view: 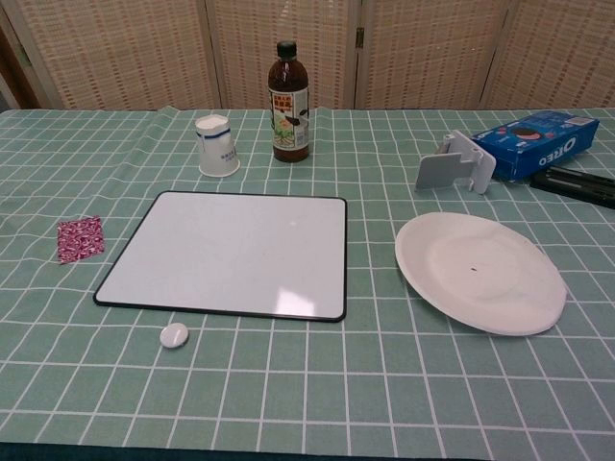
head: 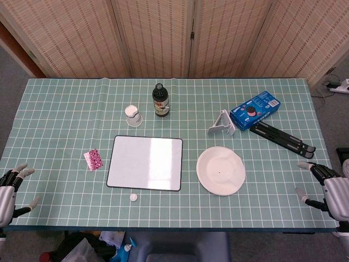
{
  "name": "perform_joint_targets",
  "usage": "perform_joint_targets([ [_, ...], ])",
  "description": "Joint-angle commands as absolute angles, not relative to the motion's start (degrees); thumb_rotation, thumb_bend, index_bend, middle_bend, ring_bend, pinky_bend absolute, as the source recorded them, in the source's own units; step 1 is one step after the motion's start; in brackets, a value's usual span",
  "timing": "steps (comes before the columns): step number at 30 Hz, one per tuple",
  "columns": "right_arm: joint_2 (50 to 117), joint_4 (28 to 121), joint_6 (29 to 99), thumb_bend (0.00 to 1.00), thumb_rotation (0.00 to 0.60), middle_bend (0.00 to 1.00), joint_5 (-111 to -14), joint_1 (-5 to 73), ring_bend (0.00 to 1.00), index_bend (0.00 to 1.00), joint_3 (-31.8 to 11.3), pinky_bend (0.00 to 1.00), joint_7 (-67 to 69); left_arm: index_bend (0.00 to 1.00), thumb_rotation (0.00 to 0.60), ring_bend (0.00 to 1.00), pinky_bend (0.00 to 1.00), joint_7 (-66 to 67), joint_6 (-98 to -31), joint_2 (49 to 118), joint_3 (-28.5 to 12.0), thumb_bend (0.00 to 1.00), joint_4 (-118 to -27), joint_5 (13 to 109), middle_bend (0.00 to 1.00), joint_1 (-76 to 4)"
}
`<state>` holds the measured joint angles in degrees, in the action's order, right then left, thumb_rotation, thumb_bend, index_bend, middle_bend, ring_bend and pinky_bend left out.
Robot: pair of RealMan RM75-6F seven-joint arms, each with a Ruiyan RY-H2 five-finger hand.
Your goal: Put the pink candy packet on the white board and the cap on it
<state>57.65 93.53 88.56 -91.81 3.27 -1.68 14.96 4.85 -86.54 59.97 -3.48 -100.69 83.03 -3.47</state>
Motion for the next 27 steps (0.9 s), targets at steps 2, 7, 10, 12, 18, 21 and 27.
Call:
perform_joint_targets([
  [2,57.7,93.4,88.6,0.24,0.6,0.3,-91.8,3.2,0.28,0.26,-1.7,0.38,15.1,0.23,0.6,0.16,0.26,4.8,-86.7,60.0,-3.6,0.2,-100.7,83.1,0.16,-3.5],
  [7,57.5,93.4,89.0,0.24,0.6,0.3,-92.0,3.1,0.28,0.26,-1.7,0.38,15.2,0.23,0.6,0.16,0.26,4.7,-86.9,60.0,-3.6,0.2,-100.7,83.5,0.16,-3.5],
  [10,57.4,93.5,89.2,0.24,0.6,0.3,-92.0,2.9,0.28,0.26,-1.7,0.38,15.3,0.23,0.6,0.16,0.26,4.9,-86.6,59.9,-3.4,0.2,-100.7,84.0,0.16,-3.8],
  [12,57.3,93.5,89.2,0.24,0.6,0.3,-92.0,2.9,0.28,0.26,-1.7,0.38,15.2,0.23,0.6,0.16,0.26,4.9,-86.2,59.8,-3.4,0.2,-100.6,84.3,0.16,-4.1],
  [18,56.9,94.1,89.1,0.24,0.6,0.3,-92.2,3.0,0.28,0.26,-1.8,0.38,14.9,0.23,0.6,0.17,0.26,4.0,-84.8,59.1,-4.0,0.2,-99.6,85.9,0.16,-5.9],
  [21,56.6,94.5,89.1,0.24,0.6,0.3,-92.4,3.2,0.28,0.26,-1.9,0.38,14.5,0.24,0.6,0.22,0.27,2.9,-83.6,58.5,-4.5,0.2,-98.6,87.0,0.2,-7.4],
  [27,56.0,95.5,89.2,0.23,0.6,0.3,-92.9,3.2,0.28,0.26,-1.8,0.38,13.7,0.24,0.6,0.47,0.48,-1.7,-79.1,56.9,-5.7,0.2,-95.9,90.6,0.45,-12.7],
])
